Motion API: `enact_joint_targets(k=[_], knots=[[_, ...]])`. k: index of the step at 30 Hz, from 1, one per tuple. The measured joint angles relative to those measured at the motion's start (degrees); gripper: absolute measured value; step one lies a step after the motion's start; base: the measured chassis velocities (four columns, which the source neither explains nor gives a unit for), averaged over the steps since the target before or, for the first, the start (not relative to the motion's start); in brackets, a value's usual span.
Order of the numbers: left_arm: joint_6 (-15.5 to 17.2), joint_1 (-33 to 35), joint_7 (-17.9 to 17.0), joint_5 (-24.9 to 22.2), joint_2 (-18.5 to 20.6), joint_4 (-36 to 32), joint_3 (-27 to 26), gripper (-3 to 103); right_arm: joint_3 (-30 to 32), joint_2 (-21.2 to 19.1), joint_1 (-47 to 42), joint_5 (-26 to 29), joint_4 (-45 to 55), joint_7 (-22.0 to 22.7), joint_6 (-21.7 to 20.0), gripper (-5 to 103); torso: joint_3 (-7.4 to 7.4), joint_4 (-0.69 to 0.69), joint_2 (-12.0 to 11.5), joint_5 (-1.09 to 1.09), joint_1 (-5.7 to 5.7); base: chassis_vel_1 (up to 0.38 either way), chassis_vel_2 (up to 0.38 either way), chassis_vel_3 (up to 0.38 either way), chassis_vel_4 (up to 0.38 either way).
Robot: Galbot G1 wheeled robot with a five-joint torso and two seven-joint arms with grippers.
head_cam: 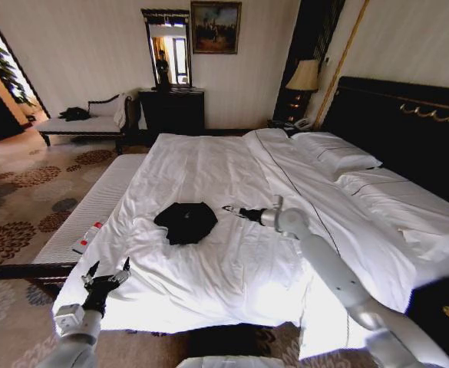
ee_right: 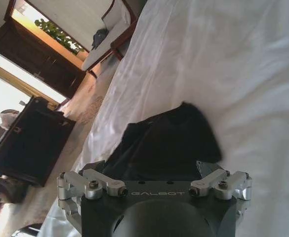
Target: Fold the clothes on the bed.
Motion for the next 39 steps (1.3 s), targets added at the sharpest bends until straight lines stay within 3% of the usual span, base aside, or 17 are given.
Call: enact_joint_targets(k=[2,5,10,21,28,35,39], knots=[[0.01,0.09,-0.04,0.08,0.03,-0.05,0.02,99,-0.22,1.26,0.46,-0.42,-1.06,-0.11,0.01,100,0.0,0.01,0.0,0.0,0.0,0.0,0.0,0.0,0.0],[0.18,0.97,-0.18,0.24,-0.16,-0.83,0.23,99,0.15,6.49,2.5,-2.89,-6.28,-1.07,0.04,100,0.0,0.01,0.0,-0.01,0.0,0.0,0.0,0.0,0.0],[0.28,1.91,-0.35,0.75,-0.3,-1.55,0.24,99,3.18,9.48,3.92,-5.42,-12.08,-2.9,0.07,100,0.0,-0.02,0.01,0.0,-0.01,0.0,0.0,0.0,0.0],[2.31,2.19,-2.17,0.94,0.26,-4.14,1.33,99,6.0,12.15,6.64,-11.86,-22.94,-7.79,1.26,100,0.0,-0.02,0.01,0.01,-0.01,0.0,0.0,0.0,0.0],[2.16,2.9,-1.77,1.41,-0.8,-4.69,1.36,99,5.47,14.49,10.35,-15.8,-29.08,-8.93,3.06,100,0.0,0.0,0.01,0.01,-0.01,0.0,0.0,0.0,0.0],[1.41,4.24,-1.21,3.15,-2.78,-5.24,1.49,99,10.02,18.71,18.16,-22.66,-41.85,-12.05,5.03,100,0.0,0.01,0.0,0.0,0.0,0.0,0.0,0.0,0.0],[1.28,4.64,-1.08,3.38,-2.86,-5.55,1.12,99,10.97,19.71,18.1,-25.11,-42.94,-13.64,5.62,100,0.0,-0.02,0.01,0.01,0.0,0.0,0.0,0.0,0.0]])
